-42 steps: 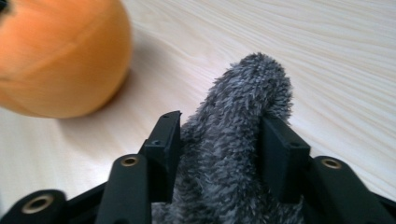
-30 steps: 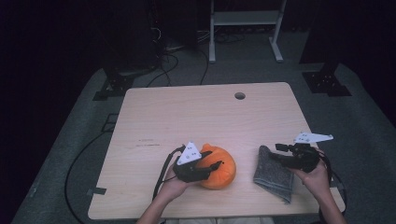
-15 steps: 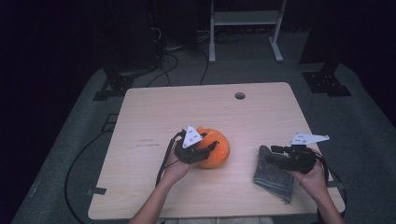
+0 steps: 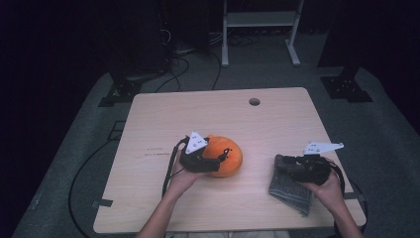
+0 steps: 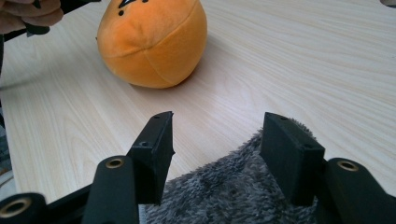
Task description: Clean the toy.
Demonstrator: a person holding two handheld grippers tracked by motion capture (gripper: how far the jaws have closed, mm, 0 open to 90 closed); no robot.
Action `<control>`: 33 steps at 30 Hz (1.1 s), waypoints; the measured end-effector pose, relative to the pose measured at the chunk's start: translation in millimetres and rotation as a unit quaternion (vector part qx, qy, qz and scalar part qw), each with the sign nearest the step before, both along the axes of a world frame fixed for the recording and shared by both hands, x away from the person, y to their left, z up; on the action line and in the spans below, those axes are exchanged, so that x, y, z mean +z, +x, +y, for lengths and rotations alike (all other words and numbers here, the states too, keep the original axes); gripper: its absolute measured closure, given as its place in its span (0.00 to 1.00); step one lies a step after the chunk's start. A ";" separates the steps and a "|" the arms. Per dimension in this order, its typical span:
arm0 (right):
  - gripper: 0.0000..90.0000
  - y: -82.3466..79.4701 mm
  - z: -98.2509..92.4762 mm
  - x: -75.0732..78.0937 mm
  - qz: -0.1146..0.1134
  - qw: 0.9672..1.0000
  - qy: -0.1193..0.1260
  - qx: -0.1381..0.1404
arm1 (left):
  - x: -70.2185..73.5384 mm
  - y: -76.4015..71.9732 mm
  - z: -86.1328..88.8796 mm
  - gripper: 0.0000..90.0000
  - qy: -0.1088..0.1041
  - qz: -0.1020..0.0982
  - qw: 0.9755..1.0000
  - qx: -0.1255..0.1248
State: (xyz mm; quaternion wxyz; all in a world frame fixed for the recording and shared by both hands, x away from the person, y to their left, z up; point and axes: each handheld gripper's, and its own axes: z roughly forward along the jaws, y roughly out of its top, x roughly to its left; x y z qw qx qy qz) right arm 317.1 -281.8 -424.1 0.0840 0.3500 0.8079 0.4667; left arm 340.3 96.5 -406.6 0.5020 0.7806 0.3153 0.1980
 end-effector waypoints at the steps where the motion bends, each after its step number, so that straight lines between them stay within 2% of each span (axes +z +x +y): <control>1: 0.48 -0.1 0.2 0.0 0.000 1.000 0.000 0.001 | -0.9 -1.3 3.2 0.18 -0.007 0.002 1.000 0.004; 13: 0.46 -0.2 4.8 -1.1 0.001 1.000 0.005 0.000 | -4.8 -20.3 30.3 0.17 -0.004 -0.002 1.000 0.024; 18: 0.45 -1.3 4.8 -0.9 -0.001 1.000 0.006 -0.001 | -8.1 -26.7 38.5 0.17 -0.009 0.002 0.999 0.031; 24: 0.45 -2.1 3.9 -0.9 -0.003 1.000 0.014 -0.006 | -16.7 -30.9 46.6 0.17 0.002 0.010 0.999 0.034; 26: 0.44 -2.3 4.3 -0.8 -0.004 1.000 0.016 -0.008 | -19.8 -33.0 49.7 0.17 -0.002 0.017 0.999 0.033; 29: 0.43 -2.9 5.2 -0.2 -0.005 1.000 0.021 -0.010 | -22.6 -37.0 54.5 0.17 0.004 0.016 0.999 0.035; 33: 0.43 -4.1 6.5 -1.1 -0.002 1.000 0.021 -0.010 | -26.3 -41.0 63.7 0.16 -0.004 0.018 0.999 0.044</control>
